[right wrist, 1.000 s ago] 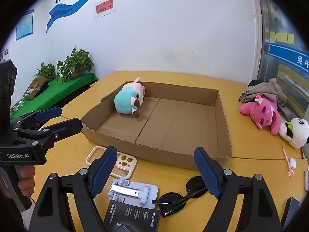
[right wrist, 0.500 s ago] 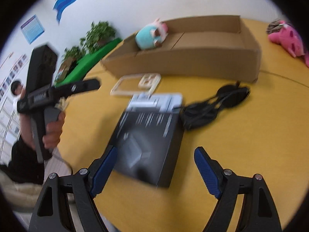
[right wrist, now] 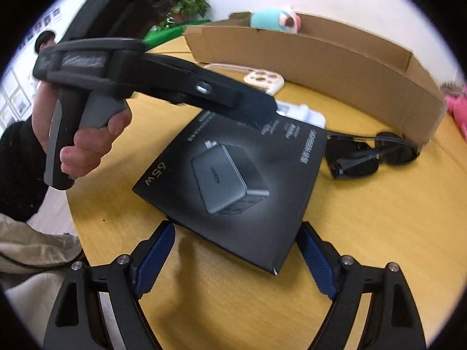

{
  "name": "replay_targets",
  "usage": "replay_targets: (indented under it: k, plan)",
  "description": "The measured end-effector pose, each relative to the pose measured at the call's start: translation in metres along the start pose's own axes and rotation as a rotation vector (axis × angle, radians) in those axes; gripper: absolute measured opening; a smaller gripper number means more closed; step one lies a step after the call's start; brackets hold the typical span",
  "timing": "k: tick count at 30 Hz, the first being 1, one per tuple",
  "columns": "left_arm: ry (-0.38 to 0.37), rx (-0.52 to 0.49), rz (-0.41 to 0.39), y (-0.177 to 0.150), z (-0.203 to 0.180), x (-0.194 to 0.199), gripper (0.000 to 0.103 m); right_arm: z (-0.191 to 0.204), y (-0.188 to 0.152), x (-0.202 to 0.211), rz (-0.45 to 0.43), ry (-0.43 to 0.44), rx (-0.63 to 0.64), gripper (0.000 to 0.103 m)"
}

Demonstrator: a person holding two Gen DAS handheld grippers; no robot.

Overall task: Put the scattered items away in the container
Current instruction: 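Move both grippers to the black charger box on the table, then close both grippers on the black charger box and lift it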

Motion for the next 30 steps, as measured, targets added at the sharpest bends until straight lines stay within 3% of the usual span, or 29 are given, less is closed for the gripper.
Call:
replay_targets:
  k: [10,15,21,30]
  plan:
    - [0.106,-0.037,-0.016,-0.012,-0.006,0.007,0.071,0.013,-0.004,0.002,-0.041,0.008,-0.006,0.085]
    - [0.087,-0.032,-0.06,-0.008,-0.007,0.027,0.066,0.021,-0.003,0.008,-0.069,0.02,-0.02,0.084]
    - [0.089,-0.085,-0.121,0.011,-0.022,0.055,0.066,0.022,0.017,0.021,-0.139,-0.001,0.002,0.084]
    - [0.152,-0.245,-0.22,0.063,-0.053,0.097,0.066,0.019,0.065,0.058,-0.253,-0.058,0.039,0.083]
Point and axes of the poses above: each gripper's, at about its wrist camera, not at the fingertips, and x roughly against the way its jaws point, z to its left, y to its top, the point moved 1 cm from there along -x, roughly the way its jaws point, and after that the axes turned 2 degrees about z, right-handed, at the moved point
